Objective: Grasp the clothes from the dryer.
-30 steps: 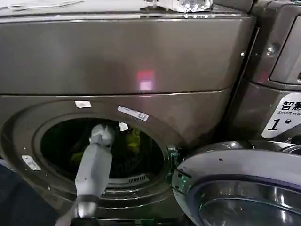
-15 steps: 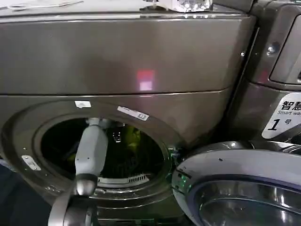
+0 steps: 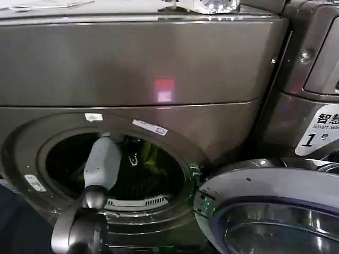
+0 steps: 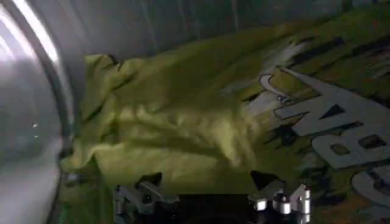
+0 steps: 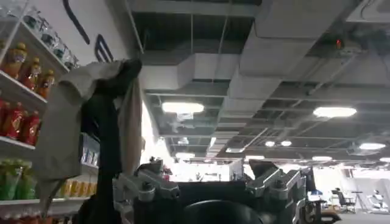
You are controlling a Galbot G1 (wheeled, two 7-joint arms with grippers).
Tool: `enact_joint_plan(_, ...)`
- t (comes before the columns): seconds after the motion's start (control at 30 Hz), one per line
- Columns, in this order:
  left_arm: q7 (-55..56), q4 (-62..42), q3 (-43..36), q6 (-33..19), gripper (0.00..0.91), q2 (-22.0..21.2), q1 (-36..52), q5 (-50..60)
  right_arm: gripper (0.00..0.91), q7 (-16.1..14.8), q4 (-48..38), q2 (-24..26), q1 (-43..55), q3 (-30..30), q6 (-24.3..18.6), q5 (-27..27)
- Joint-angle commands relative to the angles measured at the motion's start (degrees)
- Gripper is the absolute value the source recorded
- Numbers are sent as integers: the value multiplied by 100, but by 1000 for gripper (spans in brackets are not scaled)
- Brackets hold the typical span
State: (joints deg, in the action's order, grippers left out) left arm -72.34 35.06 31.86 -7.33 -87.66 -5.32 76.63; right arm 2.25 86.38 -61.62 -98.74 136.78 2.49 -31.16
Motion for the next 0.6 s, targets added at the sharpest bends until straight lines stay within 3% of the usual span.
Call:
enact_joint_plan(0.03,45,-542,14,23,907,30,60,-188,907,0,21,-10,8,-31,-7,1)
enact_joint_plan(0.6,26,-1047,54,74,907,140,22,-434,907,-2,89,-58,1,-82,-5,-19)
